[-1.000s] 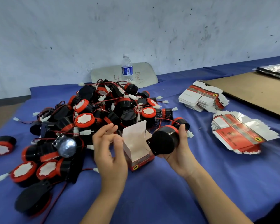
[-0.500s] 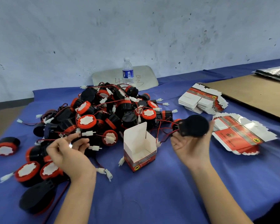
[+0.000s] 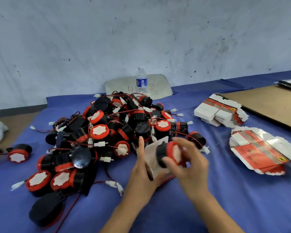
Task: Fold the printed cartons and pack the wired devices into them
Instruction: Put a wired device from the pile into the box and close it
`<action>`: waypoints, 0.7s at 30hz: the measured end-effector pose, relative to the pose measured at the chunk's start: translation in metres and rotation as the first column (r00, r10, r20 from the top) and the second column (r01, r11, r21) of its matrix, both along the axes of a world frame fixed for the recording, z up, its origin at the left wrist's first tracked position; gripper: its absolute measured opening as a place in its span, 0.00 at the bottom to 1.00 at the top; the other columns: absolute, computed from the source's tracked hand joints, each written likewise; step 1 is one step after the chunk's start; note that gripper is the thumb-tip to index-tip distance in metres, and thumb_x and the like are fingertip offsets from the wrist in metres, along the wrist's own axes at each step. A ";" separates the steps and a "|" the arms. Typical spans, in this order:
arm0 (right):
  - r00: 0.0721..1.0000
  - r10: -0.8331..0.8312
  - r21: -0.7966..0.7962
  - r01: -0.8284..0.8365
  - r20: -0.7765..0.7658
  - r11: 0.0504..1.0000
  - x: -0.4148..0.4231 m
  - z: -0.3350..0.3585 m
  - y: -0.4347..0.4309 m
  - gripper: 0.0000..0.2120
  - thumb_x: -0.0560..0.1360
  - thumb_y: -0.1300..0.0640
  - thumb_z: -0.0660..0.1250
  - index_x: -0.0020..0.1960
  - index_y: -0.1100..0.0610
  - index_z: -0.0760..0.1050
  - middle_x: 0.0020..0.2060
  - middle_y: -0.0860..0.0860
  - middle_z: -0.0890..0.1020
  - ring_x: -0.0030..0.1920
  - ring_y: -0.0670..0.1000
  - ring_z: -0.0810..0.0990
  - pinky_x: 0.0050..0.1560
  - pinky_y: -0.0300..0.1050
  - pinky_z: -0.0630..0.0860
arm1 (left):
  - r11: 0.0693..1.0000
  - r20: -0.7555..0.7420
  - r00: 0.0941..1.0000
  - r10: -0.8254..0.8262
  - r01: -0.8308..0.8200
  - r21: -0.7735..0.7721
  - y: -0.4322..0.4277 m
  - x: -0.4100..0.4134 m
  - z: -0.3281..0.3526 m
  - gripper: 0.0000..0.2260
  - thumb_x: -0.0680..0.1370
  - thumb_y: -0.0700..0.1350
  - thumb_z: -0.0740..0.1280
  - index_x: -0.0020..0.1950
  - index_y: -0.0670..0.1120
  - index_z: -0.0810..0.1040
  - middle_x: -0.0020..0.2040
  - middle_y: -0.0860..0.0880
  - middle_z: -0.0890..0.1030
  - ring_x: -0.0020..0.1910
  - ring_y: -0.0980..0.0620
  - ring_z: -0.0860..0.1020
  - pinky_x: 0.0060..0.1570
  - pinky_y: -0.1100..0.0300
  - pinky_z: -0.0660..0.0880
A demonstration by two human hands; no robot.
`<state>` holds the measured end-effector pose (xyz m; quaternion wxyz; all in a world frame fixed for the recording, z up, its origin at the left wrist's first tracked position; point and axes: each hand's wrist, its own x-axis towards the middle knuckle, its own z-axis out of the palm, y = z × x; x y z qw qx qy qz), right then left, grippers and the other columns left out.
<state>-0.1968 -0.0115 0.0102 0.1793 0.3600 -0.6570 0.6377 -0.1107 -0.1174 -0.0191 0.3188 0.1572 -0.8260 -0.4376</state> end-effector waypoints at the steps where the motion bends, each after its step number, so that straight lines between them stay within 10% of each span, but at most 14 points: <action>1: 0.997 0.010 0.100 -0.002 -0.082 0.995 0.005 -0.004 -0.005 0.19 0.65 0.43 0.70 0.53 0.48 0.77 0.45 0.39 0.80 0.41 0.41 0.77 0.41 0.31 0.74 | 1.000 -0.004 1.000 -0.007 0.007 -0.005 -0.001 0.000 0.000 0.51 0.65 0.62 0.74 0.67 0.78 0.34 0.62 0.69 0.72 0.57 0.70 0.73 0.52 0.76 0.71; 6: 0.959 -0.049 0.271 0.127 -0.278 0.954 0.009 -0.009 -0.014 0.17 0.67 0.46 0.73 0.48 0.57 0.79 0.46 0.49 0.81 0.39 0.49 0.80 0.34 0.41 0.75 | 0.998 -0.008 0.999 0.039 -0.039 -0.053 -0.005 0.002 -0.004 0.54 0.68 0.40 0.76 0.68 0.79 0.40 0.61 0.61 0.75 0.54 0.66 0.76 0.49 0.69 0.76; 13: 0.959 0.057 0.308 0.033 -0.279 0.951 0.007 -0.012 -0.011 0.11 0.71 0.50 0.71 0.44 0.58 0.83 0.47 0.49 0.84 0.40 0.52 0.83 0.35 0.46 0.80 | 0.985 -0.076 0.997 0.004 -0.017 -0.170 -0.002 0.003 -0.002 0.38 0.68 0.36 0.76 0.68 0.66 0.65 0.65 0.53 0.71 0.63 0.64 0.71 0.61 0.65 0.72; 17: 0.983 0.149 0.231 -0.121 -0.107 0.965 0.002 -0.009 -0.006 0.06 0.73 0.57 0.68 0.45 0.55 0.84 0.47 0.46 0.84 0.45 0.43 0.82 0.45 0.36 0.77 | 0.987 -0.084 0.996 -0.004 -0.010 -0.161 0.003 0.004 0.007 0.22 0.68 0.49 0.76 0.59 0.56 0.73 0.60 0.51 0.73 0.60 0.62 0.74 0.58 0.69 0.71; 21: 0.968 -0.044 0.012 0.043 0.248 0.999 -0.010 -0.005 -0.002 0.04 0.77 0.51 0.62 0.44 0.42 0.73 0.32 0.46 0.80 0.32 0.44 0.76 0.34 0.33 0.69 | 0.982 -0.023 0.999 0.036 -0.040 -0.187 0.005 0.006 0.009 0.23 0.68 0.59 0.72 0.59 0.51 0.76 0.61 0.54 0.71 0.59 0.64 0.72 0.55 0.77 0.66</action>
